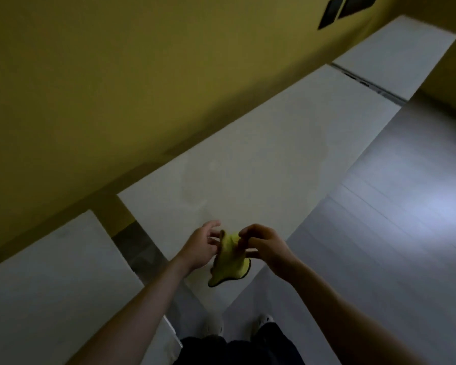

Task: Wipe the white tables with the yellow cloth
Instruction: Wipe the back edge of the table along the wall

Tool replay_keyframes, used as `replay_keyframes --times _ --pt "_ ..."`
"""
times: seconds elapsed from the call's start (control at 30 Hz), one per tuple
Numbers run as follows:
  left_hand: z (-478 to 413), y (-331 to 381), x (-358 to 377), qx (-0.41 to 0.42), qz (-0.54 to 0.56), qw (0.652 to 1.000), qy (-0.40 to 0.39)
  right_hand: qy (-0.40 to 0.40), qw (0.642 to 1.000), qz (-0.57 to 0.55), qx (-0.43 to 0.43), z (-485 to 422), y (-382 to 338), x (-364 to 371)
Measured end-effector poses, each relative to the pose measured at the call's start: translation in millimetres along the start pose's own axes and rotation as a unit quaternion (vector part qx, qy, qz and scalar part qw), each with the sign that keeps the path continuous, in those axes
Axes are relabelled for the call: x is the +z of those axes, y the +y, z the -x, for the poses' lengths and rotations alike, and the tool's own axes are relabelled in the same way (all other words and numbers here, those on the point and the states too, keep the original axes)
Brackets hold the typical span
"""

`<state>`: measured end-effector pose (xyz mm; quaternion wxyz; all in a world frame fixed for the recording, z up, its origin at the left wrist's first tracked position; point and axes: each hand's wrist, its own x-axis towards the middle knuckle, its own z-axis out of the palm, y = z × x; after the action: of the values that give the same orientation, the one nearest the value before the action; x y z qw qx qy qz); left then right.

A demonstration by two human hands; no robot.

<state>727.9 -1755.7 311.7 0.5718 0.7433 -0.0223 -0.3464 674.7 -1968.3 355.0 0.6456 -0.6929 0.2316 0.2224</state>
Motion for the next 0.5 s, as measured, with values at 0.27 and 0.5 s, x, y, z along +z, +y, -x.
replay_keyframes --times 0.27,0.5 --pt "-33.8 10.4 -16.5 0.064 -0.202 0.96 0.182 -0.049 0.938 0.331 -0.096 -71.7 -50.5 1.0" --pt "-43.6 19.4 -25.9 -0.078 -0.324 0.932 0.143 -0.158 0.86 0.412 -0.256 -120.9 -116.9 -38.5"
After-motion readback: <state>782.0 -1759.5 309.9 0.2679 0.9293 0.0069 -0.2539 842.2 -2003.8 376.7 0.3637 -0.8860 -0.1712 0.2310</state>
